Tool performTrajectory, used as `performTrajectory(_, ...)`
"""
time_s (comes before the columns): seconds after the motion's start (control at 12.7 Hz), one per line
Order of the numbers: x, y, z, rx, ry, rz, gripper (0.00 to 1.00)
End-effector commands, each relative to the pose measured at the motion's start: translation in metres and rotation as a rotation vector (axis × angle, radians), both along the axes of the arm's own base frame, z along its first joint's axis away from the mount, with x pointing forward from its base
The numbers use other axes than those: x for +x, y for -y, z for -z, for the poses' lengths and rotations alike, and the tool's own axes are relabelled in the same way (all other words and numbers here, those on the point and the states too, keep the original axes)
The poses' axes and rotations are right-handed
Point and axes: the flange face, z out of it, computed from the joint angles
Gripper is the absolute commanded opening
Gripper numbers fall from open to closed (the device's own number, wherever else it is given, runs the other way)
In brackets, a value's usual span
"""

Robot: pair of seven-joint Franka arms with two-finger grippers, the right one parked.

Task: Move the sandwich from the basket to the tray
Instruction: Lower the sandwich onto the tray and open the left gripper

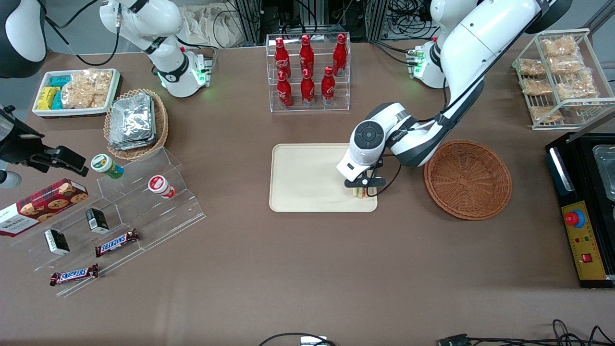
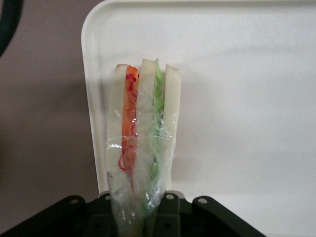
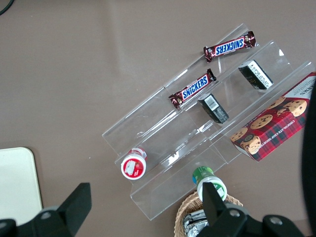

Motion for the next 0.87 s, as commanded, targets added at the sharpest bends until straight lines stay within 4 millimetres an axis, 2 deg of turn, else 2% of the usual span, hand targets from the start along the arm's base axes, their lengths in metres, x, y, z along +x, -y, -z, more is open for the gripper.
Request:
performTrajectory(0.0,0.004,-0.002,0.002,-0.002,0.009,-0.036,1.0)
performTrajectory(0.47,0.008,-0.005,-0.007,0.016,0.013,-0.038,1.0)
performTrajectory(0.63,0.013,-0.007,-0.023,0.06,0.006,-0.057,1.0)
performTrajectory(0.79,0.023,-0.009,-0.059,0.104,0.032,-0.077,1.0)
